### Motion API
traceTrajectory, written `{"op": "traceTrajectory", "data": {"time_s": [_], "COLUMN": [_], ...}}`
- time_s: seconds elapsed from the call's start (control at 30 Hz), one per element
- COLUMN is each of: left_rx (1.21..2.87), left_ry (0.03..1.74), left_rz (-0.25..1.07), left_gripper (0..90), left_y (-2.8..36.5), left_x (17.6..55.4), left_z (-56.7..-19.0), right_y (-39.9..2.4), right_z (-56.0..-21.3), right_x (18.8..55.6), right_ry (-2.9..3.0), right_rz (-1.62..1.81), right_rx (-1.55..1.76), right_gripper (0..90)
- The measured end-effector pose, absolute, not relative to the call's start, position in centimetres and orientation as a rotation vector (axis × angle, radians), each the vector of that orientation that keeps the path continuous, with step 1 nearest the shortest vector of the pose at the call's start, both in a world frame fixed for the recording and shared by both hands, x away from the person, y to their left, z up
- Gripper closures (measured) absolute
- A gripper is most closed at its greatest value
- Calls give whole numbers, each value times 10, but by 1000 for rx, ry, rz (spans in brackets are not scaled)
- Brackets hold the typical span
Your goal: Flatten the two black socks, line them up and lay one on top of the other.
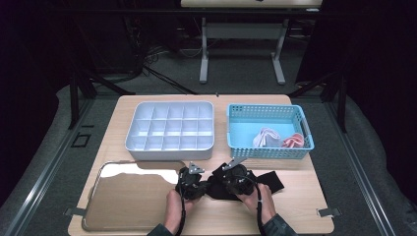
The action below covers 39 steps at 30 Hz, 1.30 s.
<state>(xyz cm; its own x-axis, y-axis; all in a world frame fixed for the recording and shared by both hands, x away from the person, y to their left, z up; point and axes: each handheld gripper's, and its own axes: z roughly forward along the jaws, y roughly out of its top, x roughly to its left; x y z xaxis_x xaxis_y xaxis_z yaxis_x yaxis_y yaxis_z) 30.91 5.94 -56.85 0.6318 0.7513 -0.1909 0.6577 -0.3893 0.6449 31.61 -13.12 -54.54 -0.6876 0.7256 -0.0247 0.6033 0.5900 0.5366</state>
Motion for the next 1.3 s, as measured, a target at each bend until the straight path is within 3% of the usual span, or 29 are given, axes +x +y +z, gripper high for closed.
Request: {"op": "traceTrajectory", "data": {"time_s": [0.07, 0.2, 0.97, 1.3], "left_rx": [2151, 2154, 2138, 2138], "left_ry": [1095, 1093, 1096, 1096], "left_rz": [169, 168, 186, 194], "left_gripper": [829, 831, 831, 829], "left_y": [59, 59, 60, 60], "left_x": [309, 308, 306, 303], "left_z": [-568, -568, -569, -569], "right_y": [-133, -141, -201, -241], "right_z": [-547, -547, -525, -534], "right_x": [315, 312, 293, 279], "right_ry": [2577, 2551, 2354, 2247], "right_rz": [728, 768, 945, 993], "right_rx": [1110, 1130, 1284, 1423], "right_gripper": [845, 865, 863, 853]}}
